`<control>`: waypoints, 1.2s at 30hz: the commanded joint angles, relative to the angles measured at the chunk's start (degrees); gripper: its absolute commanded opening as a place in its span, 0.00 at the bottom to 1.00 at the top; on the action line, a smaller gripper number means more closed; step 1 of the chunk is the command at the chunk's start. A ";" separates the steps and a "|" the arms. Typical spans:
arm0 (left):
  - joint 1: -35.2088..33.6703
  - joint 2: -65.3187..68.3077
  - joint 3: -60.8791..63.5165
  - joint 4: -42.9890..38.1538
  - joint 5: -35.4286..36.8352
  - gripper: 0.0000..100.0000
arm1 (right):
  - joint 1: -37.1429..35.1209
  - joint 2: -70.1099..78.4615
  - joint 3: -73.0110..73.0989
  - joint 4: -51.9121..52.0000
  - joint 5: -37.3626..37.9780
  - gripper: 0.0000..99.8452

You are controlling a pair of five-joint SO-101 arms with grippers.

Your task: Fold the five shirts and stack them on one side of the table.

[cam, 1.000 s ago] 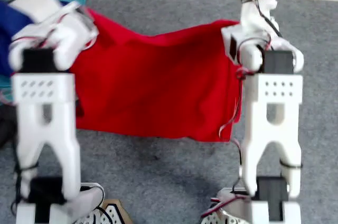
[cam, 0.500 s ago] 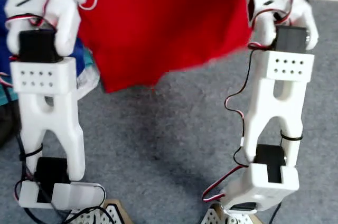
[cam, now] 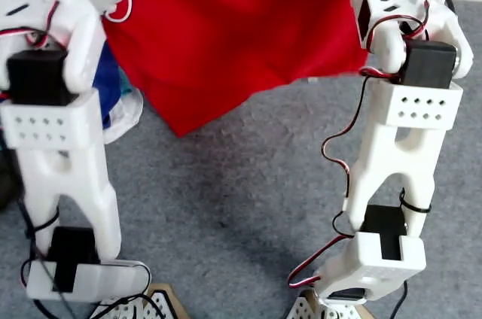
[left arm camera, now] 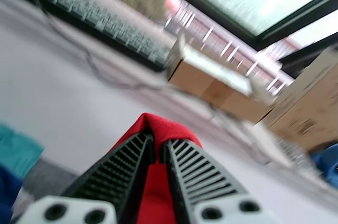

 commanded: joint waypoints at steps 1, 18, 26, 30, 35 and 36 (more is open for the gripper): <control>2.59 -6.64 -4.09 2.81 0.70 0.01 | -0.40 -5.32 -4.09 4.18 -0.35 0.01; 13.58 -15.78 1.01 46.07 0.53 0.01 | -7.08 -14.11 -1.98 35.30 4.40 0.01; 20.70 -24.04 20.62 46.07 -2.29 0.01 | -5.67 -14.37 14.11 35.30 6.07 0.01; 20.97 -26.59 33.01 46.07 -2.37 0.01 | -5.76 -15.78 18.68 35.30 2.64 0.01; 20.62 -30.11 43.56 46.24 -4.04 0.01 | -9.98 -25.54 32.57 35.30 4.22 0.01; 20.62 -31.34 45.67 46.24 -5.54 0.01 | -11.47 -28.00 36.53 35.30 5.01 0.01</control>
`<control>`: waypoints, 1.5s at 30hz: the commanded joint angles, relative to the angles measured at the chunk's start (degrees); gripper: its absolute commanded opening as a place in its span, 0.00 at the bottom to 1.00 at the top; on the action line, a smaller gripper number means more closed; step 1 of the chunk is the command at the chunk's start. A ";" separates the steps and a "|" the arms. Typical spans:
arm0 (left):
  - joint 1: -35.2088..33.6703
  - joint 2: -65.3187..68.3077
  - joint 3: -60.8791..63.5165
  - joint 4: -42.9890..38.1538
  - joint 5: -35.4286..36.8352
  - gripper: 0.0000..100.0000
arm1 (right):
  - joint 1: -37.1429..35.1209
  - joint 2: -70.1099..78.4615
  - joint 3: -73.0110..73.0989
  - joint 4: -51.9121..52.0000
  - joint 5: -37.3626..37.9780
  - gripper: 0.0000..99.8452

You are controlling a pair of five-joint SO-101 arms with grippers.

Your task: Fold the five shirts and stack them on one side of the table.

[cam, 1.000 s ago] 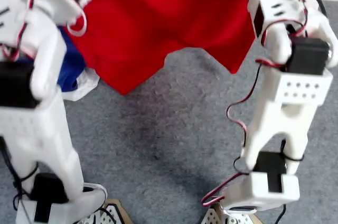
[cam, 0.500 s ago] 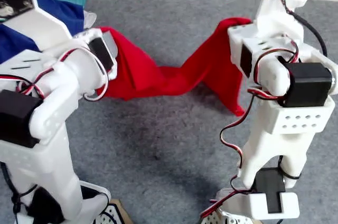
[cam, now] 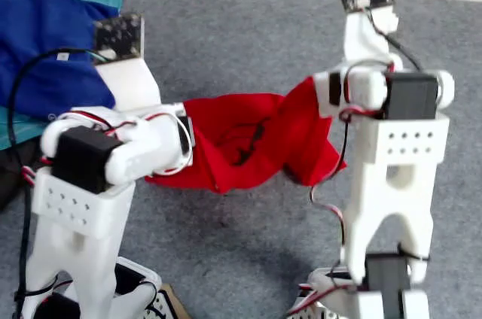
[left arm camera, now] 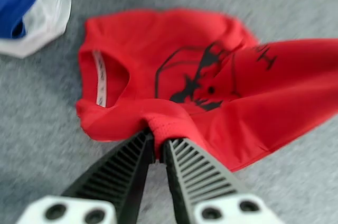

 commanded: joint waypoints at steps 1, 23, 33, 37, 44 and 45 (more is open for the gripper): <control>0.66 -5.49 8.75 0.44 -4.31 0.01 | -4.79 -10.07 12.00 0.66 2.11 0.01; -7.52 -32.31 39.34 0.18 -18.37 0.01 | 2.68 -25.54 58.15 -9.10 21.45 0.01; -21.76 -23.87 31.87 0.44 -24.62 0.16 | 5.32 -21.67 49.80 -4.62 17.14 0.04; -26.59 -25.19 32.04 0.44 -22.95 0.47 | 5.32 -20.88 48.57 -3.12 17.14 0.21; -32.84 -27.30 30.99 0.26 -23.03 0.67 | 5.67 -20.44 42.51 -1.98 16.62 0.27; -33.19 -26.33 30.46 0.18 -22.86 0.66 | 5.67 -20.44 41.27 -1.63 16.35 0.26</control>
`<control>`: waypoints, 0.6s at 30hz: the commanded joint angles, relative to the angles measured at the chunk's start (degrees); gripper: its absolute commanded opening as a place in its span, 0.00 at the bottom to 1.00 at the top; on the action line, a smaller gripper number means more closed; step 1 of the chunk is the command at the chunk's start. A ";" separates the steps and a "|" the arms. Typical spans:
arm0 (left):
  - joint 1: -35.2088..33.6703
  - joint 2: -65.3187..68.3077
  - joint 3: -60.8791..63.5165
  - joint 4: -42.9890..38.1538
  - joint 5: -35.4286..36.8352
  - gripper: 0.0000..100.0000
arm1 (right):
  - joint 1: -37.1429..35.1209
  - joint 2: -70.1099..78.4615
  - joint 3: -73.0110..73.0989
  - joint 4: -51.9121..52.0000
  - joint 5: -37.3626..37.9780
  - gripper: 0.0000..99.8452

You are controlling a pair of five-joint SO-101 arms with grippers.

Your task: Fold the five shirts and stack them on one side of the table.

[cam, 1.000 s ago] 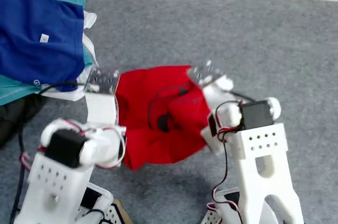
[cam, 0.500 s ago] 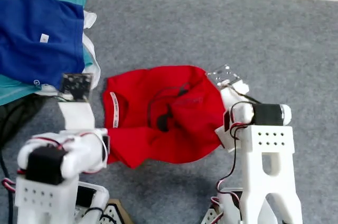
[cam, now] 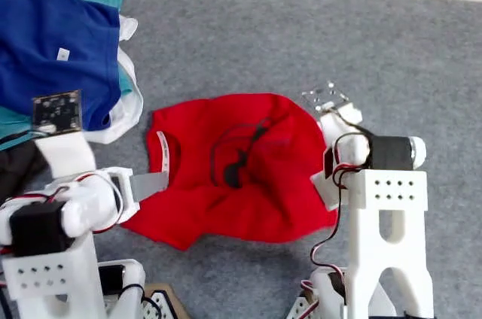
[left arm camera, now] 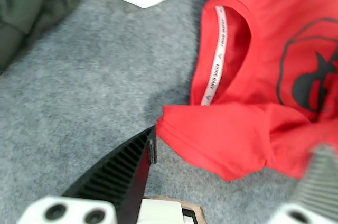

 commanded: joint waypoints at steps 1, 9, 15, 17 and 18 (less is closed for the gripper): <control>-2.77 2.51 -4.26 0.18 0.62 0.66 | 0.66 0.13 -6.20 1.10 -2.20 0.26; -2.51 29.32 -17.63 0.18 0.79 0.50 | 0.66 5.41 -9.98 -5.14 -12.04 0.17; -2.42 49.80 -31.69 0.18 0.79 0.24 | 1.10 13.85 -9.98 -13.32 -16.18 0.12; -1.54 55.16 -35.65 0.18 0.79 0.14 | 1.19 15.60 -9.98 -16.31 -17.67 0.12; -0.92 57.54 -37.41 0.18 0.70 0.10 | 1.19 16.40 -9.98 -17.63 -18.29 0.12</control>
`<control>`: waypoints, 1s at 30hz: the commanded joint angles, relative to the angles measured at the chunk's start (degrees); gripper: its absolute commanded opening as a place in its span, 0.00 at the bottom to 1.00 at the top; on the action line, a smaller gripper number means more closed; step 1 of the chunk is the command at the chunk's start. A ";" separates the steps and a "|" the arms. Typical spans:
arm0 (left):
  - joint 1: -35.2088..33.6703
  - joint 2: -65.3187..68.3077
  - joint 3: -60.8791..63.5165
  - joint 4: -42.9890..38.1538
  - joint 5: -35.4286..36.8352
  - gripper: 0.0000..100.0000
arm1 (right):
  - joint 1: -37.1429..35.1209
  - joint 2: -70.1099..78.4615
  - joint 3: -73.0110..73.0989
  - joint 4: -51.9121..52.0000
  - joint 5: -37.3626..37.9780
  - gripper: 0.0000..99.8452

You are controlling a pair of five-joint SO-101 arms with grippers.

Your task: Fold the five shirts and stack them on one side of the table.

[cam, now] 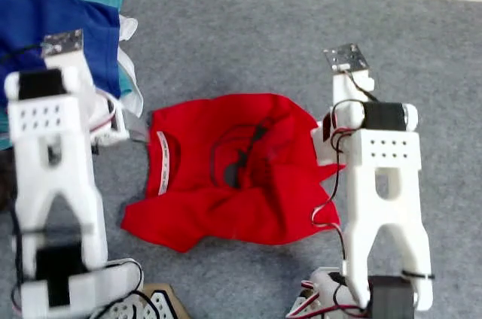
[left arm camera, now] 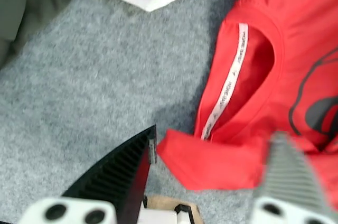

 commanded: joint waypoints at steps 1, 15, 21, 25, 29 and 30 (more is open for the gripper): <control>1.89 11.03 -10.15 0.35 0.18 0.07 | 0.66 1.89 -2.86 -5.23 -2.37 0.12; 9.19 37.58 -27.30 -5.71 0.18 0.20 | 0.57 20.26 -2.95 -21.93 -2.37 0.12; 9.27 45.85 -30.46 -5.80 0.18 0.20 | 0.13 28.00 -2.95 -27.30 -2.37 0.12; 9.36 49.71 -30.46 -7.12 0.18 0.20 | 0.22 34.07 -3.03 -31.25 -2.37 0.11; 10.15 50.68 -30.55 -8.97 0.18 0.16 | 1.36 38.55 -7.08 -31.43 -2.37 0.09; 10.24 50.68 -30.64 -9.58 0.18 0.12 | 1.89 38.99 -8.57 -31.08 -2.37 0.06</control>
